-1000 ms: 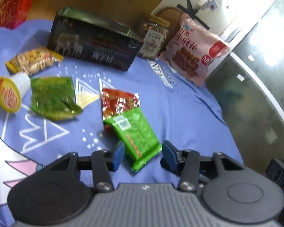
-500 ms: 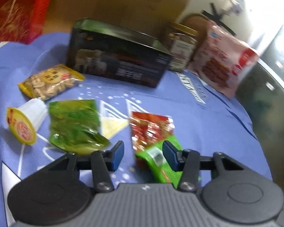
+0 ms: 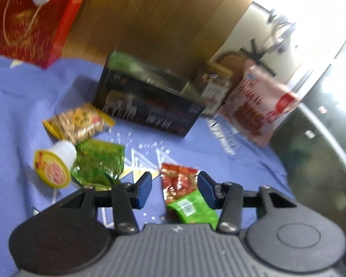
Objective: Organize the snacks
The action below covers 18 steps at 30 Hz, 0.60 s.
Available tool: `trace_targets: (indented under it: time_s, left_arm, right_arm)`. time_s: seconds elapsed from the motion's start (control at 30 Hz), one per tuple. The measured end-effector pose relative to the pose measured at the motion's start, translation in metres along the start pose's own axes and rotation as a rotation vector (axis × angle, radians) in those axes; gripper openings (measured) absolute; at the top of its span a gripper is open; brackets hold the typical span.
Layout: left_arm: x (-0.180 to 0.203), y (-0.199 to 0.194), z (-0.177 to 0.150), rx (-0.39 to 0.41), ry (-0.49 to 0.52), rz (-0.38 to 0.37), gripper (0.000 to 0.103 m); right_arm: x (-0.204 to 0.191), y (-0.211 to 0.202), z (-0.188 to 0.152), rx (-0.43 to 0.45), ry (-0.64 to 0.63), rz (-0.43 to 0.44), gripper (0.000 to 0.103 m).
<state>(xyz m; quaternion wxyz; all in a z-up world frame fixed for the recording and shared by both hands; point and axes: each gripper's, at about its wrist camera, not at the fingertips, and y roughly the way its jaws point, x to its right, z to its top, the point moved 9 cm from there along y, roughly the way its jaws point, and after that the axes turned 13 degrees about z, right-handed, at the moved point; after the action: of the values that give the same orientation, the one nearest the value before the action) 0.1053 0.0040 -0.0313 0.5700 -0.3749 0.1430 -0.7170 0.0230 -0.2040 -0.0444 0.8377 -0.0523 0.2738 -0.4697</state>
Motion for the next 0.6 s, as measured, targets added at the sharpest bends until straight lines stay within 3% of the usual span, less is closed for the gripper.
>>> trace_targets:
  time_s: [0.1, 0.23, 0.33, 0.37, 0.43, 0.47, 0.6]
  left_arm:
    - [0.002, -0.017, 0.003, 0.0, -0.004, -0.059, 0.047]
    - [0.007, -0.018, -0.01, -0.059, -0.02, -0.139, 0.047]
    - [0.013, -0.006, -0.023, -0.092, -0.003, -0.128, 0.05]
    - [0.015, -0.001, -0.028, -0.113, 0.003, -0.125, 0.05]
    - [0.02, 0.01, -0.04, -0.157, 0.011, -0.133, 0.051]
    - [0.023, 0.015, -0.045, -0.178, 0.013, -0.142, 0.052]
    - [0.029, 0.031, -0.065, -0.26, -0.003, -0.188, 0.054]
  right_arm:
    - [0.004, -0.004, 0.002, 0.015, 0.012, 0.018, 0.034]
    - [-0.003, 0.006, 0.001, -0.011, -0.005, 0.054, 0.035]
    - [-0.016, 0.017, -0.003, -0.044, -0.042, 0.089, 0.038]
    - [-0.02, 0.021, -0.004, -0.055, -0.064, 0.09, 0.041]
    - [-0.02, 0.029, -0.002, -0.065, -0.086, 0.083, 0.061]
    - [-0.019, 0.035, 0.0, -0.07, -0.089, 0.085, 0.065]
    - [-0.014, 0.06, -0.014, -0.18, -0.091, 0.09, 0.066]
